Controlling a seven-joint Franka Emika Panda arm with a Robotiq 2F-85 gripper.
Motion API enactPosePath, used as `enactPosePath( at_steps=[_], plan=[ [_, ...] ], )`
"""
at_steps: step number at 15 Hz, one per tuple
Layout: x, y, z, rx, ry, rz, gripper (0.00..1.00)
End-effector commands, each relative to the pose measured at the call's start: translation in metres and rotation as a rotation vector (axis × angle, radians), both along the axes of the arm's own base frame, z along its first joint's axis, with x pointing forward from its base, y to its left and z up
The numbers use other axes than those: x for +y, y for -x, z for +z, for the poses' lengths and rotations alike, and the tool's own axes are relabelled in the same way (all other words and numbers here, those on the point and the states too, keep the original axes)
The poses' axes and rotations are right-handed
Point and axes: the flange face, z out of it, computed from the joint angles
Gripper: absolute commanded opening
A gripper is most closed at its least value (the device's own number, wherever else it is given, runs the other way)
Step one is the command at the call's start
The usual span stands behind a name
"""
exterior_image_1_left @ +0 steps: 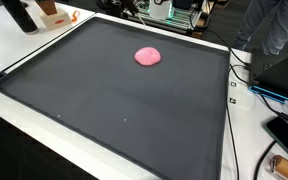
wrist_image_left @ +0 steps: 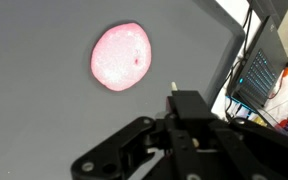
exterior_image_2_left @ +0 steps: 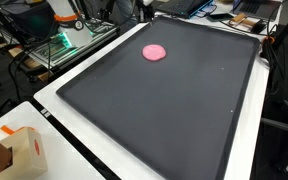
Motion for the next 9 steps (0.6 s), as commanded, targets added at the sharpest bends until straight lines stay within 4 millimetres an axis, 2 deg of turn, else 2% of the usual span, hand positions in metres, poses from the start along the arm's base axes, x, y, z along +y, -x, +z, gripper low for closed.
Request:
enactPosePath(
  at_steps=[1, 9],
  plan=[
    [-0.024, 0.002, -0.022, 0.009, -0.113, 0.007, 0.03],
    [-0.060, 0.011, -0.064, 0.022, -0.186, -0.024, 0.03]
  ],
)
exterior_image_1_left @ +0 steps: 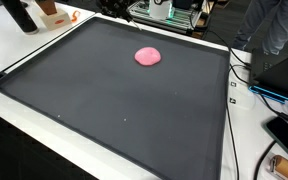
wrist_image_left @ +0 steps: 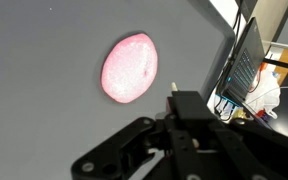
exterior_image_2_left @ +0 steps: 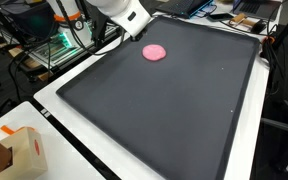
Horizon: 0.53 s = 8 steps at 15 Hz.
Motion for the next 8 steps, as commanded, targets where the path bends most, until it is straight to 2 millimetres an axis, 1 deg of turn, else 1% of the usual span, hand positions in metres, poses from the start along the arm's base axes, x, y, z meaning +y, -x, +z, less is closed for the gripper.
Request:
enactPosePath(
  at_steps=[1, 8],
  plan=[
    [-0.014, 0.003, -0.017, 0.007, -0.047, -0.022, 0.03],
    [-0.026, 0.005, -0.039, 0.038, -0.060, -0.071, 0.03]
  ],
)
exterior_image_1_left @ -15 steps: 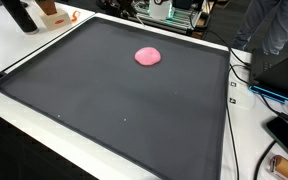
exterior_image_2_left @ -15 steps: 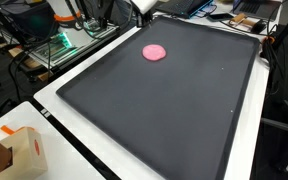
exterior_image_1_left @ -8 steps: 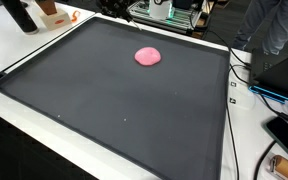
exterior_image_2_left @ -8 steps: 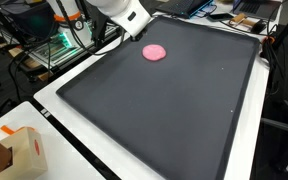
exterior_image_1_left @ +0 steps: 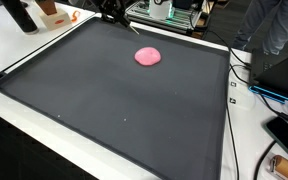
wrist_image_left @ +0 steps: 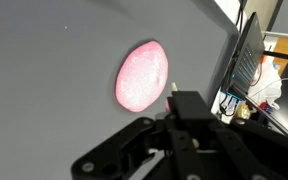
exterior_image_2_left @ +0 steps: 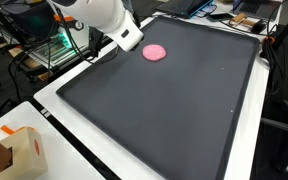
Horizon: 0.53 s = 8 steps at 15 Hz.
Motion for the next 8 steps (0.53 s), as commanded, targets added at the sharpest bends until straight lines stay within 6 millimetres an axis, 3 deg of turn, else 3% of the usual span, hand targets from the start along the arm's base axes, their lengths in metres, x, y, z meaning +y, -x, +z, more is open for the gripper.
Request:
enactPosePath(
  at_steps=[1, 8],
  plan=[
    [-0.0068, -0.0006, -0.0107, 0.001, -0.029, -0.030, 0.03],
    [-0.0064, -0.0072, -0.0187, 0.032, -0.027, -0.085, 0.03]
  ],
)
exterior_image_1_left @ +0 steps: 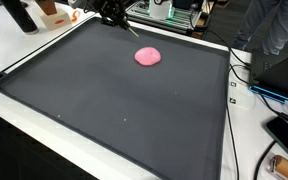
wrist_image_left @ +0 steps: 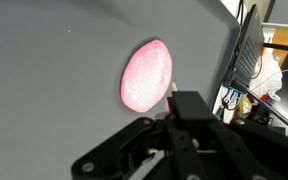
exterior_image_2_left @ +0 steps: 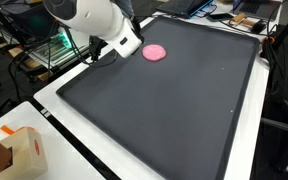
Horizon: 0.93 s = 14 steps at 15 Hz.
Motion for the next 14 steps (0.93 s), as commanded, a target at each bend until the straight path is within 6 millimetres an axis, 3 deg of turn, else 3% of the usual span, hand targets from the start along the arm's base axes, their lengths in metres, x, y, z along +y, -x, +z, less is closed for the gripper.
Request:
enactPosePath(
  at_steps=[1, 9, 14],
  plan=[
    [-0.001, -0.009, -0.005, 0.015, -0.002, -0.061, 0.03],
    [0.007, -0.034, 0.009, 0.042, 0.095, -0.150, 0.03],
    [0.027, -0.051, 0.022, 0.082, 0.161, -0.173, 0.03]
  ],
)
